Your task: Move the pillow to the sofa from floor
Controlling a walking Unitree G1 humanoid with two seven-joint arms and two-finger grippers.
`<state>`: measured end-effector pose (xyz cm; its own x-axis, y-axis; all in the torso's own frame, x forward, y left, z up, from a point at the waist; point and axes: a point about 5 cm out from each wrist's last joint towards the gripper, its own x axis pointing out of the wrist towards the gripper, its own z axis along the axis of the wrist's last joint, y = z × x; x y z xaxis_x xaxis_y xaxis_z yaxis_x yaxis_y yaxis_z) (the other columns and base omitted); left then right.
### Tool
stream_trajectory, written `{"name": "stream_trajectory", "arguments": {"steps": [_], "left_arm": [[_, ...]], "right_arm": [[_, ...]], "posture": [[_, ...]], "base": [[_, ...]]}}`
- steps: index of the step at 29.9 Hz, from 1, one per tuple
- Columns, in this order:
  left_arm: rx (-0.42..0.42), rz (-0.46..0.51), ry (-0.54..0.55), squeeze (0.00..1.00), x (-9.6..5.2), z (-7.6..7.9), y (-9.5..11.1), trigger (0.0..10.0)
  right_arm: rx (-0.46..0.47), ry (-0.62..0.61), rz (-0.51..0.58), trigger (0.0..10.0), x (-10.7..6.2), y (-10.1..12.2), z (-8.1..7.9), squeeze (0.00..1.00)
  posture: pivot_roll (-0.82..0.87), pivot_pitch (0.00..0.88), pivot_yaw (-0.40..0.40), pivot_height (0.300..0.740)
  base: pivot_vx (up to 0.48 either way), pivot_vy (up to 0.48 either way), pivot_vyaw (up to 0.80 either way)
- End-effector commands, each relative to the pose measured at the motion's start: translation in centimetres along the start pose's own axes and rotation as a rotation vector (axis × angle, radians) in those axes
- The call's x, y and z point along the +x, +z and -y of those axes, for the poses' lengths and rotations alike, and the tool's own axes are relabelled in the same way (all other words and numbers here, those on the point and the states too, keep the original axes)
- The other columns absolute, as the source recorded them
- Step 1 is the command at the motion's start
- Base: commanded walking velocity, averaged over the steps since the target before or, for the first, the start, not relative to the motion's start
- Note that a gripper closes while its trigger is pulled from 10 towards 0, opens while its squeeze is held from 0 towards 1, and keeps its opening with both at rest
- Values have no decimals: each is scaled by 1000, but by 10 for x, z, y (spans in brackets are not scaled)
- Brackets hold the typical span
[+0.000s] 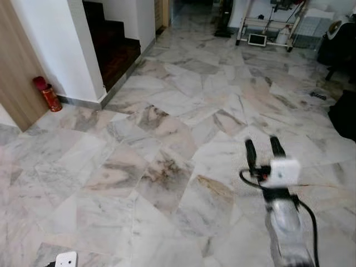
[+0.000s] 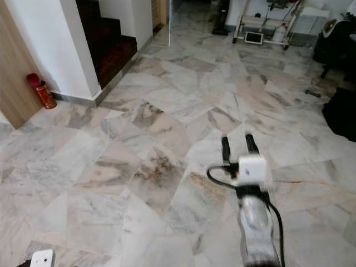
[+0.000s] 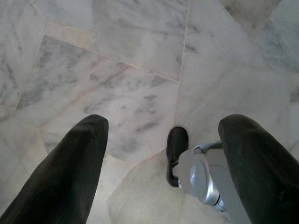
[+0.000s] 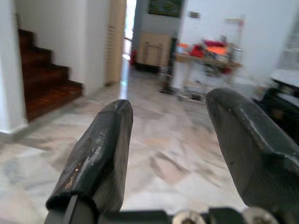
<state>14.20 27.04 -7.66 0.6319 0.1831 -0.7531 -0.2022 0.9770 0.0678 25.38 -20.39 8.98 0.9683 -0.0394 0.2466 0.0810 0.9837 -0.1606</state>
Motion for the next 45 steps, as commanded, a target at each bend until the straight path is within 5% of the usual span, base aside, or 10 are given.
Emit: {"name": "stream_trajectory", "arguments": {"steps": [1,6,8,11,12,15,19,24,31,45], "left_arm": [[8,-3,6,0,0,-2,0,10000],[27,-2,6,0,0,-5,2,10000],[32,-2,9,0,0,-6,3,10000],[32,-3,12,0,0,-6,3,10000],[31,-7,13,0,0,-5,3,10000],[28,-11,11,0,1,-4,4,10000],[27,-15,7,0,2,-2,5,10000],[27,-28,13,0,2,-2,4,10000],[27,-45,15,0,1,-2,0,10000],[116,-177,-28,0,-1,0,-15,10000]], "right_arm": [[-4,-35,20,10000,-5,8,6,0],[-31,-135,-50,10000,-38,18,18,0],[-9,-222,-165,10000,-63,16,26,0],[-15,-218,-365,10000,-76,-16,27,0],[52,-208,-520,10000,-84,-51,25,0],[63,-246,-767,10000,-96,-103,30,0],[-19,-193,-1032,10000,-115,-133,32,0],[-9,-171,-1350,10000,-172,-150,32,0],[105,-80,-1500,10000,-208,-154,11,0],[180,-25,-1456,10000,-187,-157,-17,0]], "posture": [[-32,0,-30,740],[-47,0,-26,740],[-58,0,-19,740],[-65,0,-14,740],[-66,0,-15,740],[-59,0,-7,740],[-62,0,-8,740],[-34,0,-25,740],[-19,0,-25,740],[-14,0,-55,740]], "base": [[0,0,0],[0,0,0],[0,0,0],[0,0,0],[0,0,0],[0,0,0],[0,0,0],[0,0,0],[0,0,0],[0,0,0]]}}
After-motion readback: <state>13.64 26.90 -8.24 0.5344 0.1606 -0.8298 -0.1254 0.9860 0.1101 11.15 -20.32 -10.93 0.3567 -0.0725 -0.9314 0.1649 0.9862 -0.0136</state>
